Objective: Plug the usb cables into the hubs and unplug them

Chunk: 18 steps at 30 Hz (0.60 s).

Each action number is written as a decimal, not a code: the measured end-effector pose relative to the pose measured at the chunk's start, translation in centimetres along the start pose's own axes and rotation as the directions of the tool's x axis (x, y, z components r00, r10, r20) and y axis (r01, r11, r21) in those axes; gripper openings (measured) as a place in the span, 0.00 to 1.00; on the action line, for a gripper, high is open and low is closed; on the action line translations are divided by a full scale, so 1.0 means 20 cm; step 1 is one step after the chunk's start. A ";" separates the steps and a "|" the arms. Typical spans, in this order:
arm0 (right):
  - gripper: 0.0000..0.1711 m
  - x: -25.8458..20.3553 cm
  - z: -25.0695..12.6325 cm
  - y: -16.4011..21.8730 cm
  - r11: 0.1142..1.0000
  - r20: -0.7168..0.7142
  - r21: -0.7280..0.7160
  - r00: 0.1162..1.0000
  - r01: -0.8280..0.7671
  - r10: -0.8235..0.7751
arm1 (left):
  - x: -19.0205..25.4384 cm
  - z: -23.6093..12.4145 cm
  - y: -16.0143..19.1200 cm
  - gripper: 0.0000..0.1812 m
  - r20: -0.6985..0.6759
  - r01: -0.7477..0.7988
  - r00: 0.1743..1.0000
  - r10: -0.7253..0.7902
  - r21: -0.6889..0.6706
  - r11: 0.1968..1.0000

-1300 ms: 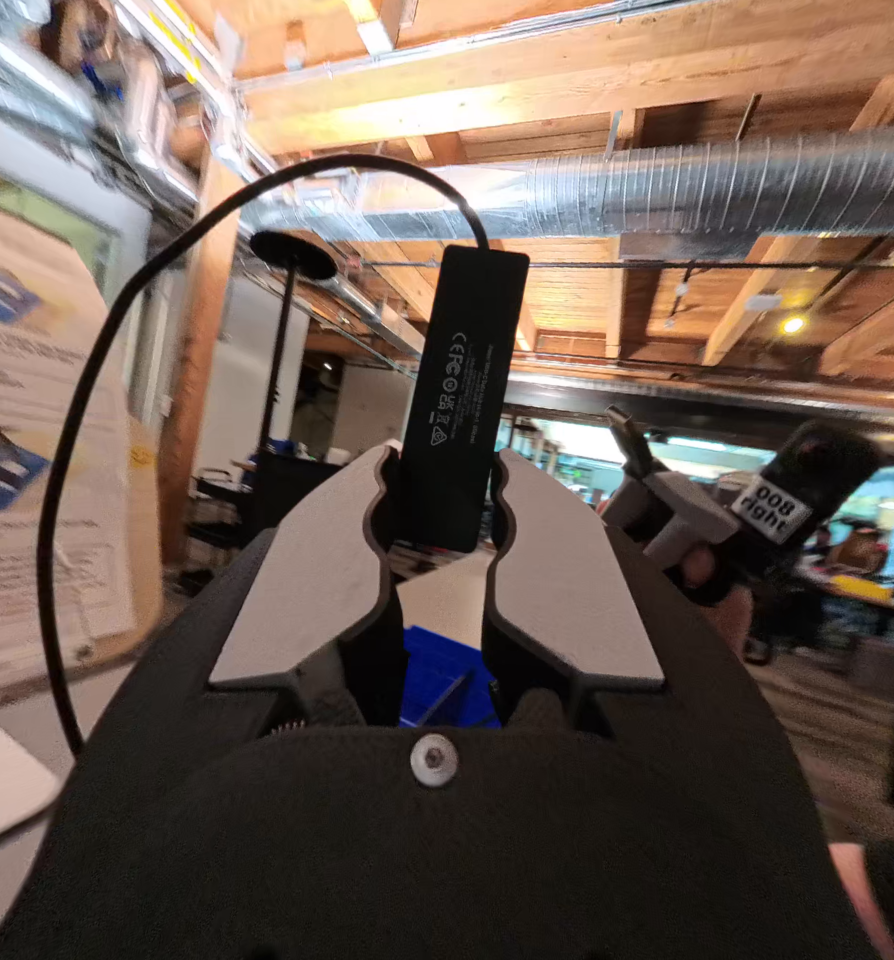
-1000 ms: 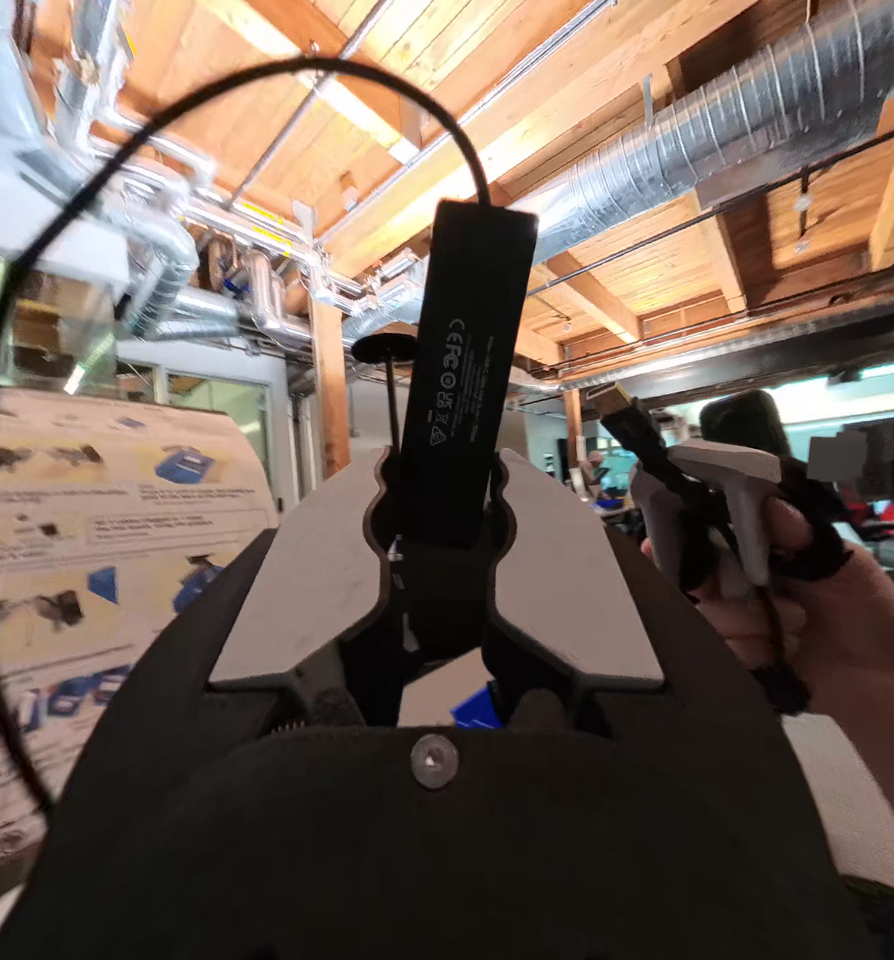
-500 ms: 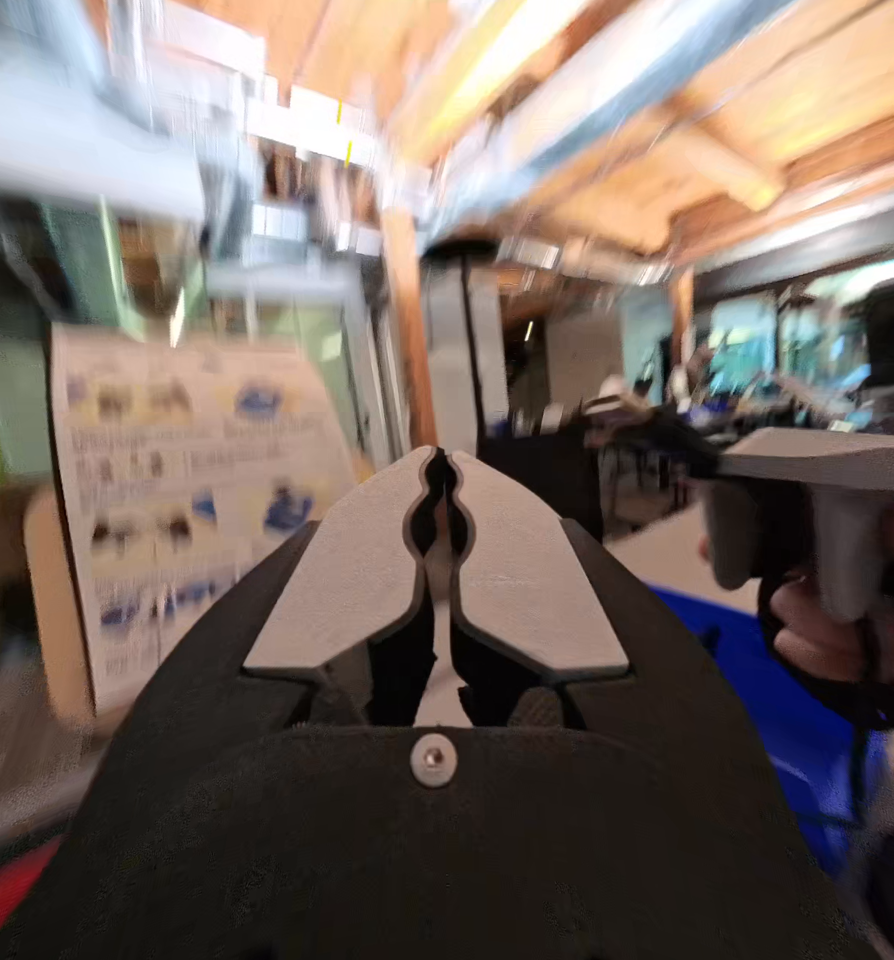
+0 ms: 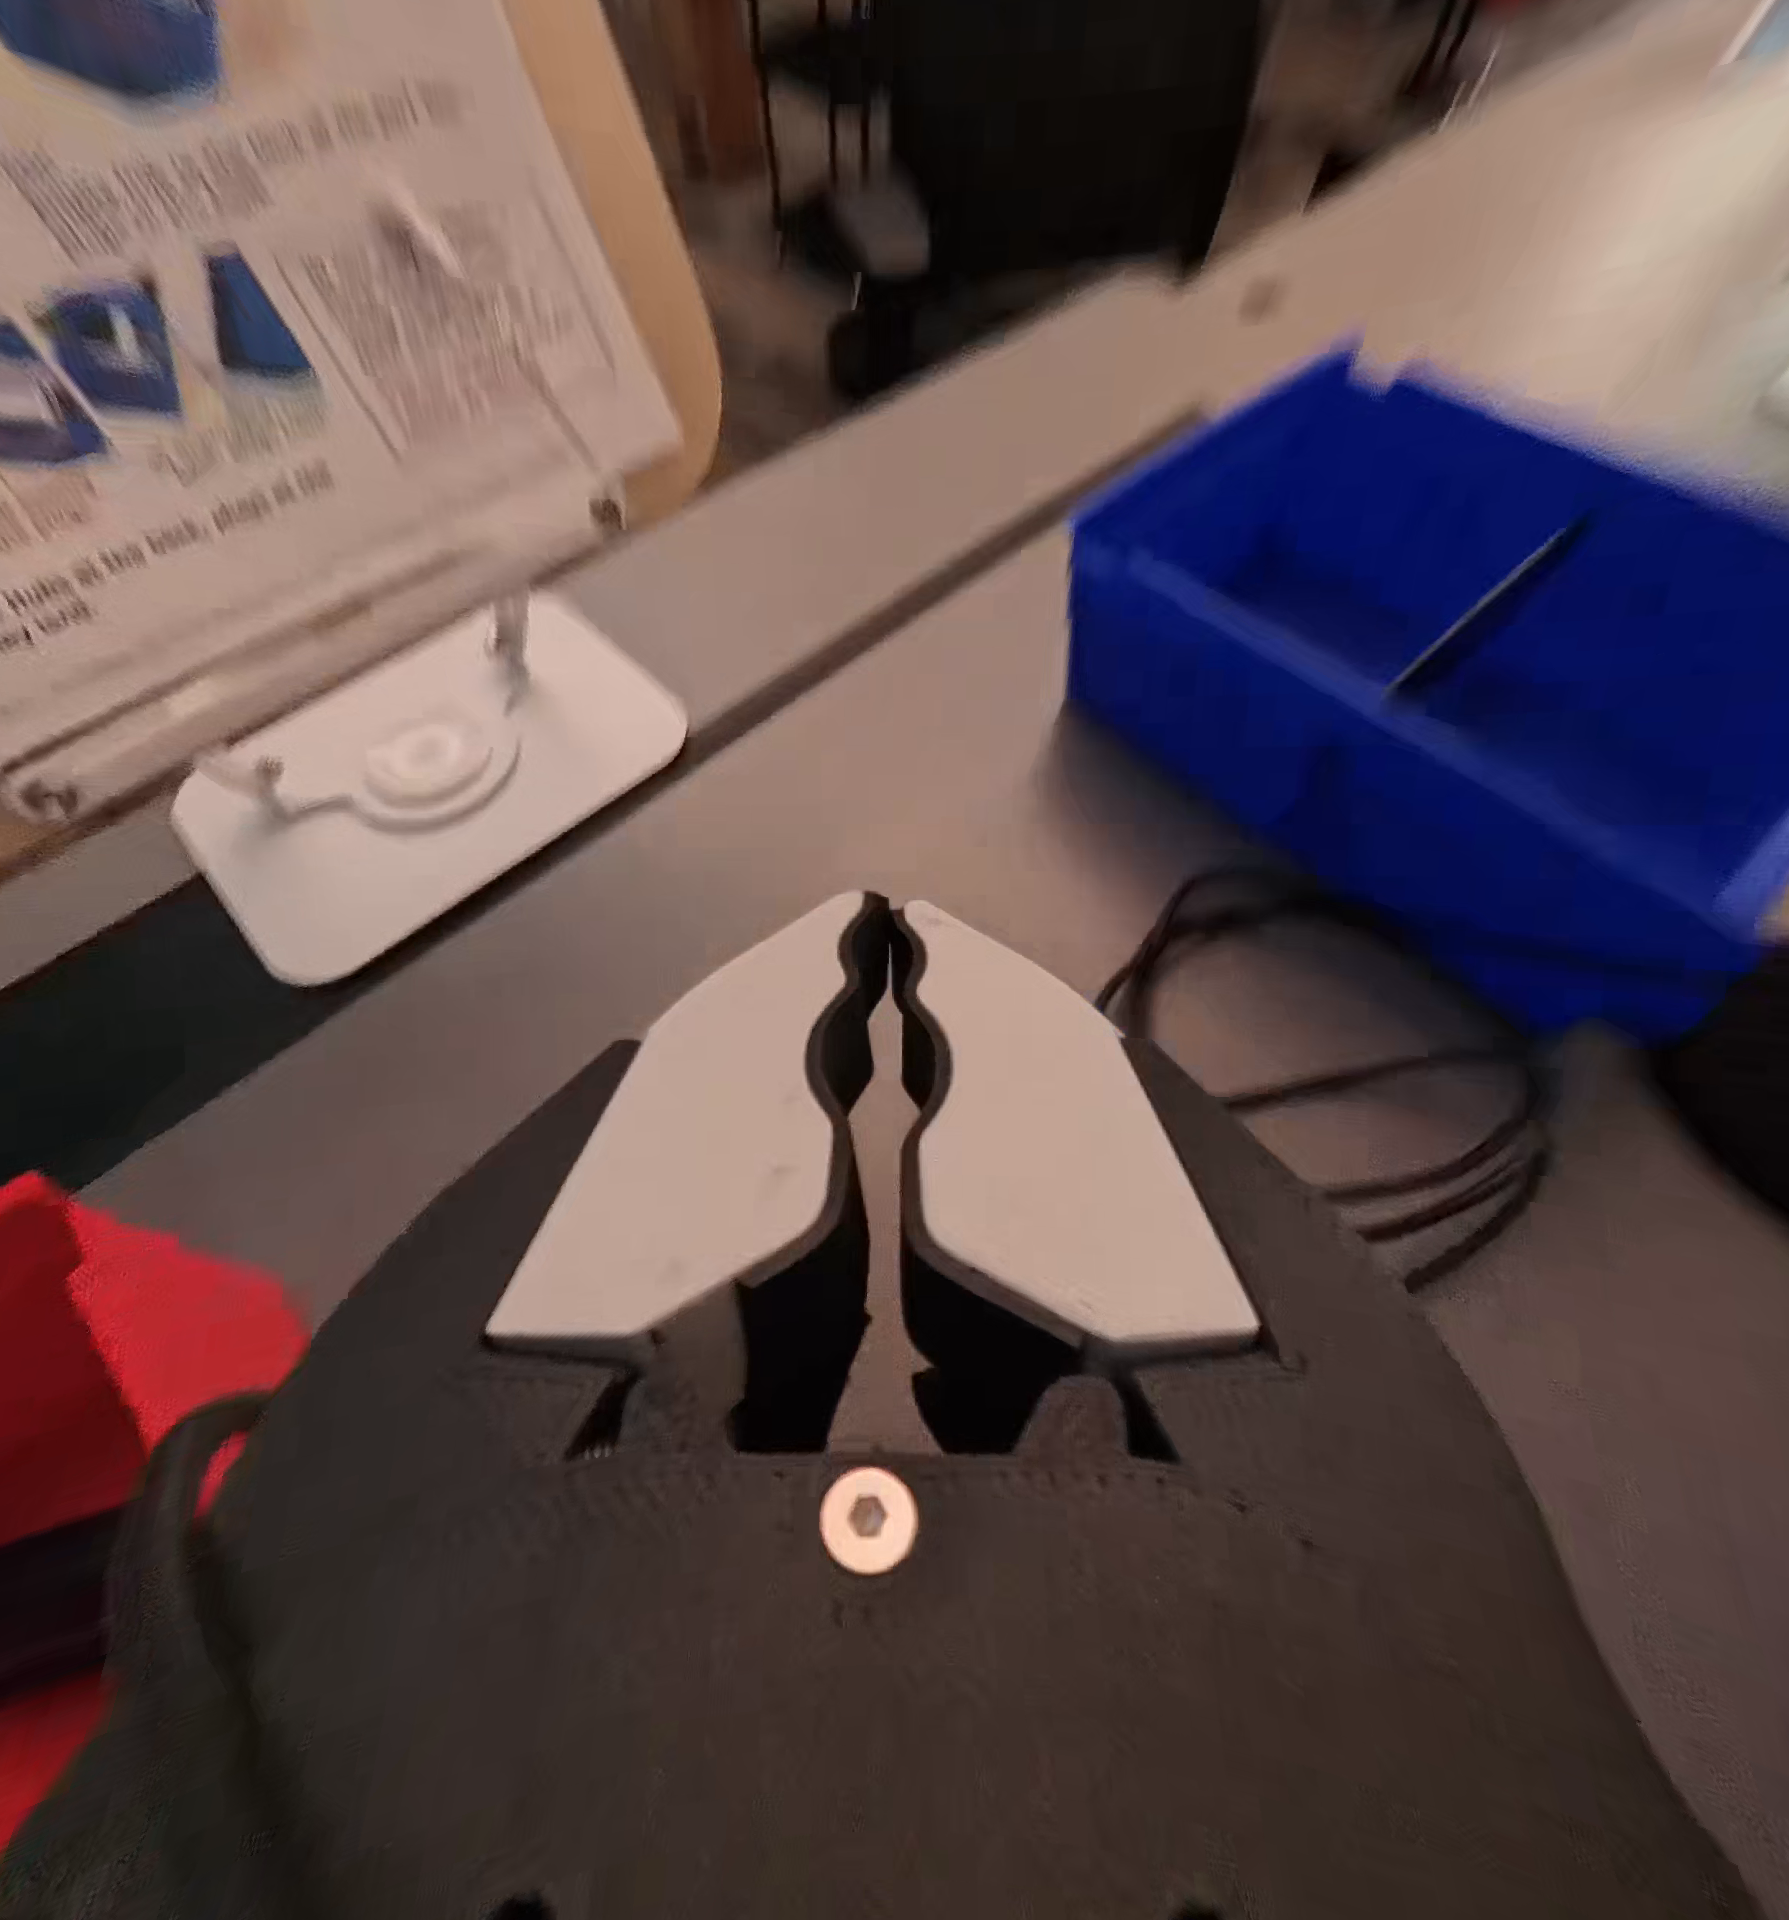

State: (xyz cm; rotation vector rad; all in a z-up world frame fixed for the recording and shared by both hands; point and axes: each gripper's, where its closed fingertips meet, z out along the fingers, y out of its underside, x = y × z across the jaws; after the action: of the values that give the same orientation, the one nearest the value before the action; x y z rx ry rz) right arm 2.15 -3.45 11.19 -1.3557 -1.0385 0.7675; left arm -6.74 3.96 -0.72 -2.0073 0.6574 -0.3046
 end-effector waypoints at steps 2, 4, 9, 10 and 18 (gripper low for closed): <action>0.04 0.02 0.01 0.06 0.997 -0.011 -0.076 0.999 0.031 -0.032 | -0.07 0.08 0.16 0.00 0.103 -0.092 0.988 0.115 -0.201 0.975; 0.04 0.03 0.00 0.09 0.992 -0.030 -0.120 0.998 0.045 -0.049 | -0.12 0.13 0.32 0.00 0.152 -0.180 0.955 0.255 -0.388 0.904; 0.04 0.06 -0.04 0.11 0.985 -0.049 -0.164 0.996 0.059 -0.068 | -0.11 0.13 0.68 0.00 0.012 -0.242 0.931 0.365 -0.728 0.641; 0.04 0.07 -0.05 0.11 0.985 -0.054 -0.164 0.996 0.060 -0.070 | -0.11 0.11 0.73 0.00 -0.007 -0.233 0.934 0.356 -0.769 0.595; 0.04 0.09 -0.13 0.06 0.989 -0.055 -0.128 0.995 0.072 -0.080 | -0.18 -0.15 1.04 0.00 -0.037 -0.099 0.970 0.241 -0.963 0.250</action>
State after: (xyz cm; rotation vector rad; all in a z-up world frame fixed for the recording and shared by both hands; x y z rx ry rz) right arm 5.36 -2.78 10.41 -1.4289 -1.0998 0.6100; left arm -17.87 -4.26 -16.89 -3.0569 1.1592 0.5472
